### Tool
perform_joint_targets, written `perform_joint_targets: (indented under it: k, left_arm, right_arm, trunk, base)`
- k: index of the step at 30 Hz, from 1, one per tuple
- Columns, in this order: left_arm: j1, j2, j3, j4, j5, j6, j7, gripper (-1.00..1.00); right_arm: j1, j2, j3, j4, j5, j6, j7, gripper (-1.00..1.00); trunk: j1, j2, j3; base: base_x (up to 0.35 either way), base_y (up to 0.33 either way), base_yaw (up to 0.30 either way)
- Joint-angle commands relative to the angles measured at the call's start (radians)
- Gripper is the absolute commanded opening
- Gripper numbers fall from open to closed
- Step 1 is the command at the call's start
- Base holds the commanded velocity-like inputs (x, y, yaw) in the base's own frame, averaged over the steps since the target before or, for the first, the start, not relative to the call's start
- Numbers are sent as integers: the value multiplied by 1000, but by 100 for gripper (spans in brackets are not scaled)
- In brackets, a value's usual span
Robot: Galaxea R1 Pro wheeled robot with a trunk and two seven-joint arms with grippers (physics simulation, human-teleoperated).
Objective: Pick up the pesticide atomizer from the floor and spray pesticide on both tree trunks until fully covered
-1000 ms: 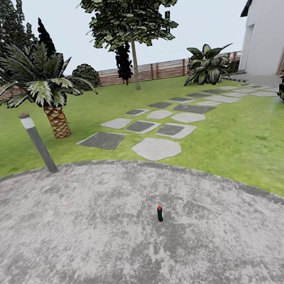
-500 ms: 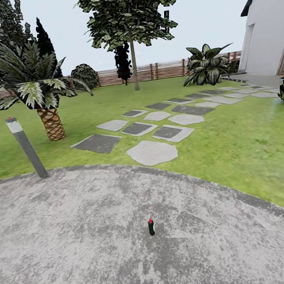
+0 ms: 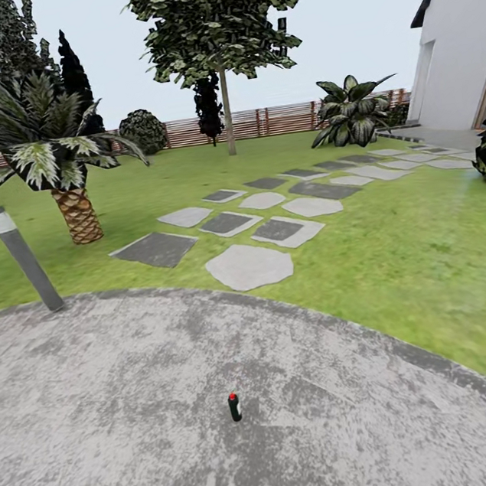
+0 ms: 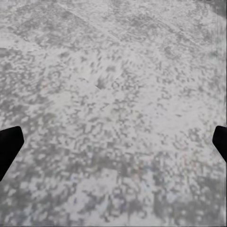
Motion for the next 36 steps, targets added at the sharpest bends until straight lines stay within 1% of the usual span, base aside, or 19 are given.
perform_joint_targets:
  k: [1, 11, 14, 32, 35, 36]
  left_arm:
    - [0, 0, 0, 0, 0, 0, 0, 100]
    - [1, -1, 0, 3, 0, 0, 0, 100]
    - [1, -1, 0, 3, 0, 0, 0, 100]
    - [1, 0, 1, 2, 0, 0, 0, 100]
    - [0, 0, 11, 2, 0, 0, 0, 100]
    - [0, 0, 23, 2, 0, -1, 0, 100]
  right_arm:
    - [0, 0, 0, 0, 0, 0, 0, 100]
    - [0, 0, 0, 1, 0, 0, 0, 100]
    - [0, 0, 0, 0, 0, 0, 0, 100]
    - [0, 0, 0, 0, 0, -1, -3, 100]
    - [0, 0, 0, 0, 0, -1, -3, 100]
    - [0, 0, 0, 0, 0, -1, -3, 100]
  trunk:
    - [0, 0, 0]
    - [0, 0, 0]
    - [0, 0, 0]
    - [0, 0, 0]
    - [0, 0, 0]
    - [0, 0, 0]
  base:
    - [141, -305, 0]
    - [131, -305, 2]
    - [63, -305, 98]
    - [21, -302, 249]
    - [121, -280, 87]
    - [143, -271, 32]
